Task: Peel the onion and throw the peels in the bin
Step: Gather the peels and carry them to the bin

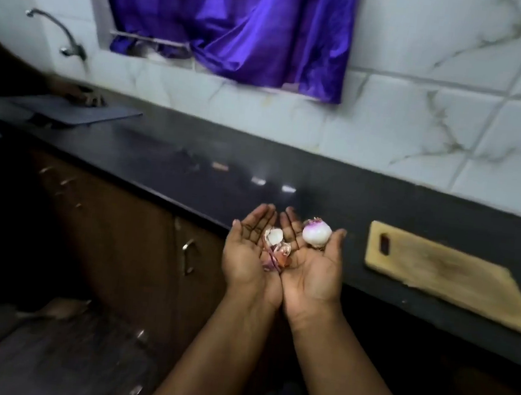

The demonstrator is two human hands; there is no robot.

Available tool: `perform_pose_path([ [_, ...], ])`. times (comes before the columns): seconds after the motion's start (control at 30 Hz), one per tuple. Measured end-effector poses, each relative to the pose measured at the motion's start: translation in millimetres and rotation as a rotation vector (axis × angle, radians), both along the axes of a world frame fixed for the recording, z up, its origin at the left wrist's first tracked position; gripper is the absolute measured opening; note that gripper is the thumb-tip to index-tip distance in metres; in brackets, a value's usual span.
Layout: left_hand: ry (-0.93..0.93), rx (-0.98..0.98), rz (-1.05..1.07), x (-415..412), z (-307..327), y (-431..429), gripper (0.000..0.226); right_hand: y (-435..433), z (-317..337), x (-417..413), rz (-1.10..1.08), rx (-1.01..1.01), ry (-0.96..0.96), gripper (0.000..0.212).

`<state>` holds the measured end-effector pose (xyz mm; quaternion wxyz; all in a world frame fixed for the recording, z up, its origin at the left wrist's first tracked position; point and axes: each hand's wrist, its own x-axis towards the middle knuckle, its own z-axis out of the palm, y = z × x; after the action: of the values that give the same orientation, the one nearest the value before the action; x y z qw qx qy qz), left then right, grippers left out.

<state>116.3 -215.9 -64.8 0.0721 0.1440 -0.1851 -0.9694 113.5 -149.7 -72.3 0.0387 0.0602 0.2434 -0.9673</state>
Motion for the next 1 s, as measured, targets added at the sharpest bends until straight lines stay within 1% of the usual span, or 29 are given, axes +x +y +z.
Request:
perform_pose_path([
  [0.1,-0.047,-0.014,0.102,19.1,-30.5,-48.7,0.055,-46.2,-24.6,16.7,0.104,0.011,-0.062,0.084],
  [0.23,-0.173,-0.001,0.218,44.9,-93.5,-108.6,0.056,-107.3,-80.9,35.0,0.274,0.062,-0.199,0.088],
  [0.4,-0.398,0.086,0.321,69.1,-189.0,-169.5,0.056,-172.6,-170.9,48.8,0.434,0.126,-0.466,0.093],
  [0.53,-0.565,0.141,0.393,88.2,-256.0,-203.9,0.057,-212.1,-230.3,59.0,0.492,0.223,-0.643,0.078],
  [0.63,-0.660,0.170,0.456,100.4,-289.8,-224.0,0.059,-238.8,-267.8,67.1,0.544,0.327,-0.741,0.079],
  [0.73,-0.738,0.203,0.499,114.3,-309.8,-243.1,0.064,-261.0,-298.7,74.8,0.578,0.432,-0.770,0.082],
  [0.83,-0.802,0.214,0.538,121.6,-325.8,-258.9,0.068,-279.2,-319.6,80.8,0.598,0.522,-0.793,0.074],
  [0.9,-0.810,0.236,0.570,122.5,-334.5,-264.8,0.066,-284.9,-323.2,84.3,0.622,0.561,-0.818,0.072],
  [1.0,-0.825,0.231,0.633,123.0,-345.3,-269.3,0.062,-287.1,-324.8,87.3,0.720,0.635,-0.808,0.077],
])
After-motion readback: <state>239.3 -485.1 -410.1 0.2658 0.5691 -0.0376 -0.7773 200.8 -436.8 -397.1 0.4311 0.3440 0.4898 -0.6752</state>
